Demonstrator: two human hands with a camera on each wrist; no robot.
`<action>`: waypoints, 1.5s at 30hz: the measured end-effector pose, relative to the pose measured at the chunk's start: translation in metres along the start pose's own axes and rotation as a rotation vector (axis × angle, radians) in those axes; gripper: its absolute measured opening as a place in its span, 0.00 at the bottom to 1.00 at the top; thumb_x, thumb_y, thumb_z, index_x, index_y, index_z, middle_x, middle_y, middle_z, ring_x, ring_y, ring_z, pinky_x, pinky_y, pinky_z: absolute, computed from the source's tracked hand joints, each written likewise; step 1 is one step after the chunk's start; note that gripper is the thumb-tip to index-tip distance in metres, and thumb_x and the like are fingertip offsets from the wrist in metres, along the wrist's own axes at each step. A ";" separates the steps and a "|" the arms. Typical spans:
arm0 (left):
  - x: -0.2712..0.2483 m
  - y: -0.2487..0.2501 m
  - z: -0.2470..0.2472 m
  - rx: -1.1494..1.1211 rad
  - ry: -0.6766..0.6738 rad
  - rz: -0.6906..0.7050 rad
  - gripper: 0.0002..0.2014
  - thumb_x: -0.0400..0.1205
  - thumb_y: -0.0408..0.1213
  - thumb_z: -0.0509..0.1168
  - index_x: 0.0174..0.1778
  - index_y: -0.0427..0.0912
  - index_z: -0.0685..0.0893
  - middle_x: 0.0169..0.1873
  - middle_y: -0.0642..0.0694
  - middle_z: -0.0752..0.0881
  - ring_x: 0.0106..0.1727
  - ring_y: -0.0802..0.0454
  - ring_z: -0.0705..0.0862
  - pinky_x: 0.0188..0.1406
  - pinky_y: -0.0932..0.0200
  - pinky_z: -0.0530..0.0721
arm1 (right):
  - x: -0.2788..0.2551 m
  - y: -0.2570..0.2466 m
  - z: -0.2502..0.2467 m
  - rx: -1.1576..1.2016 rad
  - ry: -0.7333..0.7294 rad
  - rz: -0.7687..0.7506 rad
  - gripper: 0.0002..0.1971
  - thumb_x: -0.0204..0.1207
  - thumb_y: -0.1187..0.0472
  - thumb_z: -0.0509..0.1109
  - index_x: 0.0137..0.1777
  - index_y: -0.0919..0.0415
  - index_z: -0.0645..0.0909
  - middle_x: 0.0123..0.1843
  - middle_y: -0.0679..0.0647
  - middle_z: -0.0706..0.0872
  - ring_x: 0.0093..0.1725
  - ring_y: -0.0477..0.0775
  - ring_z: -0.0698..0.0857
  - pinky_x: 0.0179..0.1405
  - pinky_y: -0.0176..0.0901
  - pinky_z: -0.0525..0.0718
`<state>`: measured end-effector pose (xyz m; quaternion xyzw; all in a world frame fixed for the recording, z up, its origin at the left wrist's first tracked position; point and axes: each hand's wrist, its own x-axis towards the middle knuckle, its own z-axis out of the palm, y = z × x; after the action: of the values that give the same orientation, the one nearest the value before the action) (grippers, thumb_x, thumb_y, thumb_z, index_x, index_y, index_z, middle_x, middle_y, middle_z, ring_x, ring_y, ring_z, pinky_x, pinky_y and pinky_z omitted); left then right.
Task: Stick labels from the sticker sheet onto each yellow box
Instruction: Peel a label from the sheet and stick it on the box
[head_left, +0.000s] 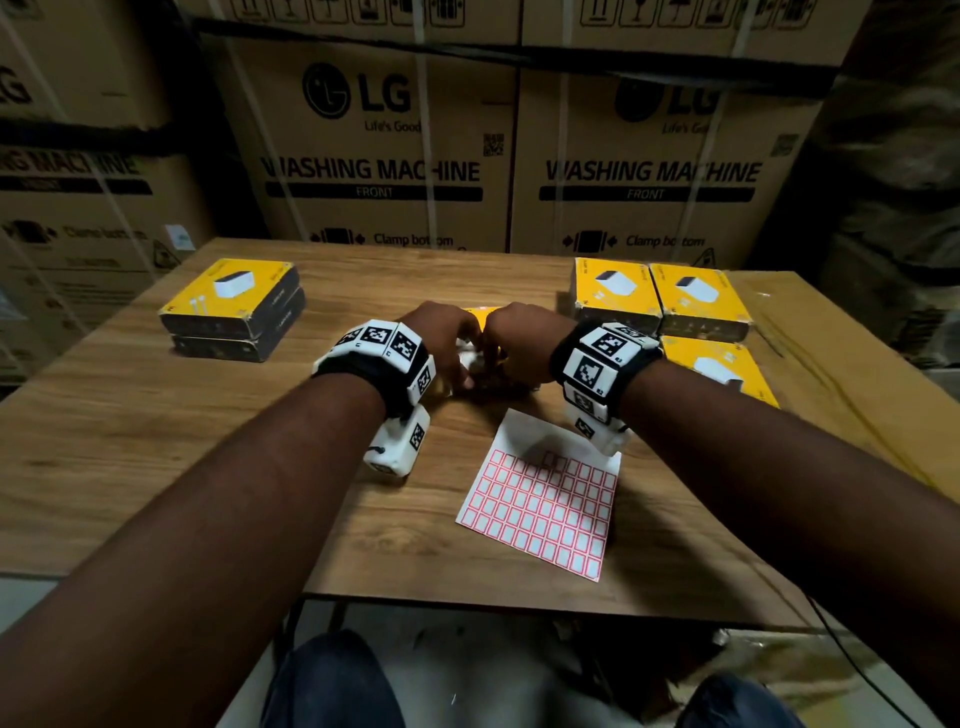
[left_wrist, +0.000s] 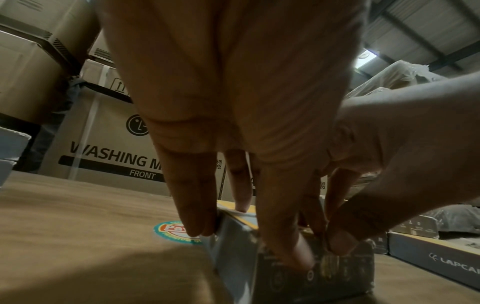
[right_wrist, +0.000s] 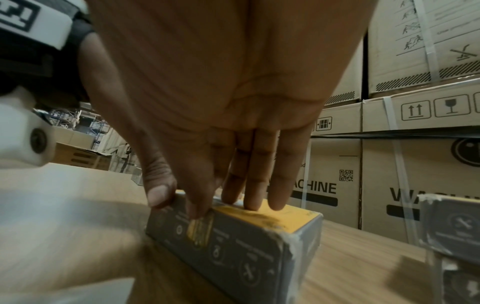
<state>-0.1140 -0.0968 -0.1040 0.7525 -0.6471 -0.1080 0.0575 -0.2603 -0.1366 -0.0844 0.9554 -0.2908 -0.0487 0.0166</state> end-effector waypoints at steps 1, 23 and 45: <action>-0.001 0.000 0.000 -0.002 0.000 -0.002 0.34 0.60 0.42 0.85 0.64 0.54 0.84 0.62 0.50 0.86 0.59 0.48 0.84 0.57 0.56 0.82 | 0.000 0.000 0.000 -0.003 0.003 0.003 0.10 0.77 0.62 0.68 0.57 0.62 0.85 0.56 0.60 0.87 0.54 0.62 0.85 0.44 0.45 0.79; 0.000 -0.002 -0.001 -0.013 -0.001 0.035 0.32 0.64 0.41 0.84 0.65 0.50 0.84 0.65 0.50 0.84 0.65 0.50 0.81 0.52 0.64 0.72 | -0.001 0.021 0.022 0.179 0.156 0.051 0.16 0.66 0.53 0.78 0.52 0.53 0.82 0.47 0.51 0.89 0.47 0.57 0.86 0.46 0.50 0.85; -0.002 -0.001 0.000 -0.007 -0.006 0.027 0.31 0.65 0.40 0.83 0.65 0.51 0.84 0.66 0.51 0.83 0.65 0.51 0.81 0.55 0.63 0.75 | 0.006 0.027 0.026 0.180 0.166 0.081 0.14 0.63 0.44 0.81 0.42 0.51 0.86 0.41 0.49 0.88 0.42 0.53 0.85 0.41 0.46 0.84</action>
<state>-0.1131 -0.0946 -0.1038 0.7432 -0.6569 -0.1118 0.0597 -0.2731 -0.1627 -0.1095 0.9413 -0.3297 0.0577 -0.0433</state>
